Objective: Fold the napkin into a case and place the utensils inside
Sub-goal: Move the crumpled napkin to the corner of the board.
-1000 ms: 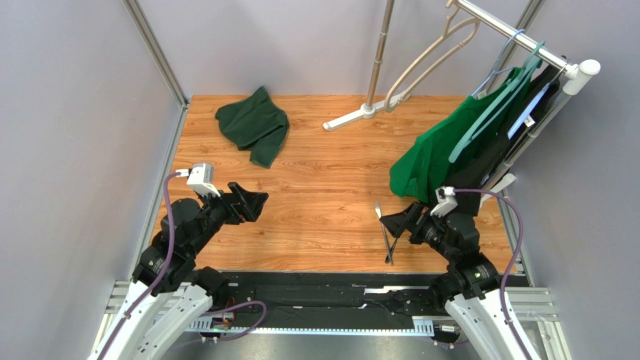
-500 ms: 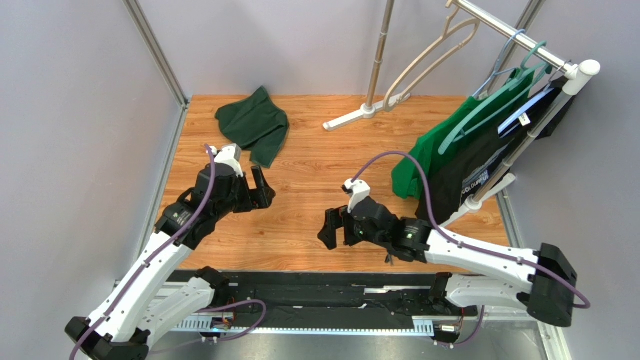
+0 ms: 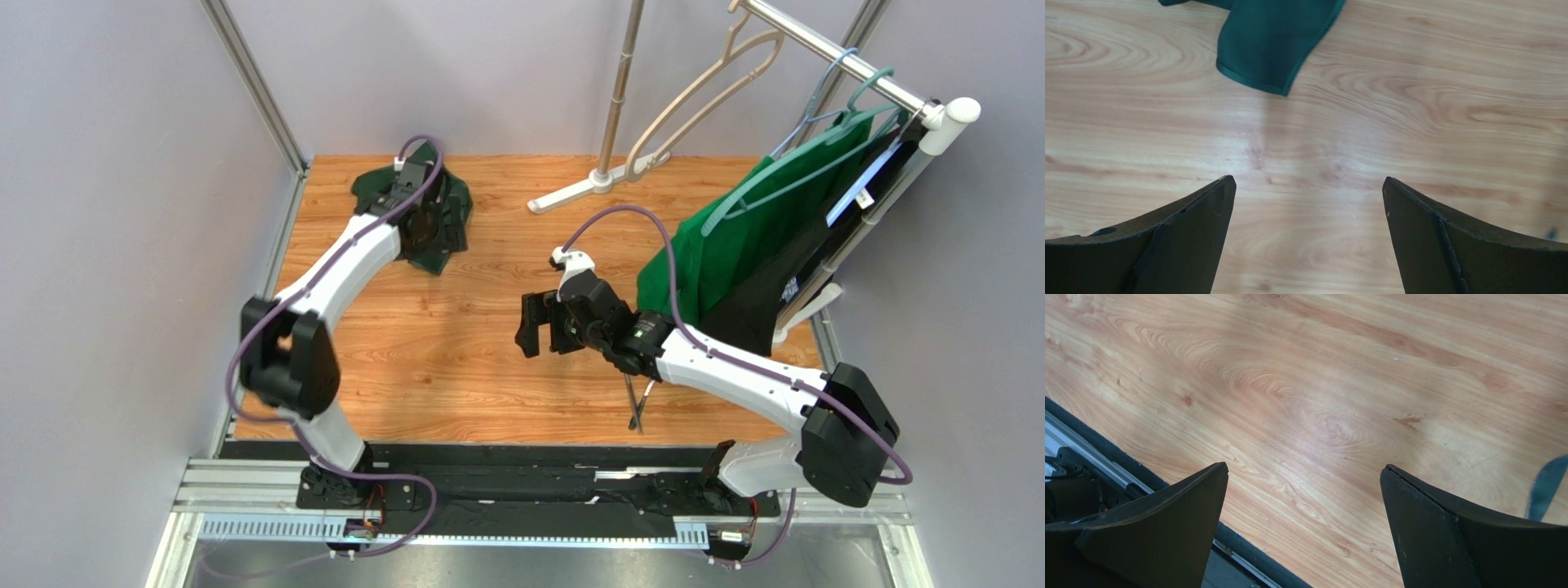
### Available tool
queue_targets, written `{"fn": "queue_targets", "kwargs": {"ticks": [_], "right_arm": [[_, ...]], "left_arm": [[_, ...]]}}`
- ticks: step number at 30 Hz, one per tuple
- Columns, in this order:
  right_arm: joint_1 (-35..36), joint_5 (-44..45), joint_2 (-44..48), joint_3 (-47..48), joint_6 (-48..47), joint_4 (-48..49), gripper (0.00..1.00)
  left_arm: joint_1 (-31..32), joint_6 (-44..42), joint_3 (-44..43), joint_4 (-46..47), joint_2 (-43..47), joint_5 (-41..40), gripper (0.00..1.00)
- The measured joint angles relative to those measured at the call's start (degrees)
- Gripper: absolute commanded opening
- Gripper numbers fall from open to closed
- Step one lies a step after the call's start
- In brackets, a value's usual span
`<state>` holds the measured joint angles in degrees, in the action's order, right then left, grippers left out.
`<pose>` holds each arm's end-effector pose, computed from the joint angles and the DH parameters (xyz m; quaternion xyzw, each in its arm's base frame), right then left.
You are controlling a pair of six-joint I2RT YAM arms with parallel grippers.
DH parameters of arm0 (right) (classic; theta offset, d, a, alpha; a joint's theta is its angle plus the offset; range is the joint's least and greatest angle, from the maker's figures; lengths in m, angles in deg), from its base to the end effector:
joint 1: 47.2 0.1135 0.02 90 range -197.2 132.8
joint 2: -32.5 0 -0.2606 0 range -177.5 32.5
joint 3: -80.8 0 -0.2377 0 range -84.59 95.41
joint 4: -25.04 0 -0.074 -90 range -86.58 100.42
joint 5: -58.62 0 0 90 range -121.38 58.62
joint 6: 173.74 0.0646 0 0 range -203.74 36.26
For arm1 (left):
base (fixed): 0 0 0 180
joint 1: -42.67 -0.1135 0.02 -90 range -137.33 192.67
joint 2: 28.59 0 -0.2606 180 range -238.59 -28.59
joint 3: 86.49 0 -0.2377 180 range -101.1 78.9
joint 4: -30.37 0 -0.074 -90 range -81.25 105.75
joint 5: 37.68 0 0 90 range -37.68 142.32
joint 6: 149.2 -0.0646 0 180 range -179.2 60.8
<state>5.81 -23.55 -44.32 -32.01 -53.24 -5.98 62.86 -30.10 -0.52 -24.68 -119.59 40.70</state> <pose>0.1873 0.2340 0.2376 -0.1490 0.8947 0.2311 0.3520 0.3296 -0.1073 0.2784 -0.1059 0.9353 -0.0480 0.3342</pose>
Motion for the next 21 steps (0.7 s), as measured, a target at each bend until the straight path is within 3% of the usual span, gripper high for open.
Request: {"fn": "queue_targets", "kwargs": {"ticks": [7,11,12,13,14,15,18,21], "right_arm": [[-5.4,-5.8,1.9,-0.2,-1.5,0.9,1.0],[-5.7,-8.0,3.6,-0.2,-2.3,2.6,1.0],[-5.7,-8.5,3.7,-0.2,-2.4,3.2,1.0],[-5.7,-8.7,3.7,-0.2,-2.5,3.6,1.0],[-5.7,-8.9,3.6,-0.2,-2.5,3.9,1.0],[-5.8,-9.0,3.4,-0.2,-2.5,4.1,1.0],[-6.2,-9.0,1.7,-0.2,-2.5,4.7,1.0],[-6.6,-9.2,-1.6,0.2,-2.5,4.5,1.0]], "left_arm": [[-5.2,-11.7,-27.5,-6.8,-30.4,-0.6,0.99],[-7.9,-15.6,-33.6,-9.2,-39.5,-0.1,0.9],[-8.3,-16.0,-33.9,-9.8,-40.5,0.2,0.69],[-8.7,-16.3,-34.6,-10.9,-41.5,0.7,0.54],[-9.0,-16.3,-35.1,-11.6,-42.4,1.2,0.2],[-9.4,-16.4,-35.7,-12.6,-43.2,1.8,0.02],[-9.6,-14.6,-33.8,-13.0,-42.8,3.6,0.0],[-8.7,-10.1,-19.5,-8.4,-33.7,6.3,0.0]]}}
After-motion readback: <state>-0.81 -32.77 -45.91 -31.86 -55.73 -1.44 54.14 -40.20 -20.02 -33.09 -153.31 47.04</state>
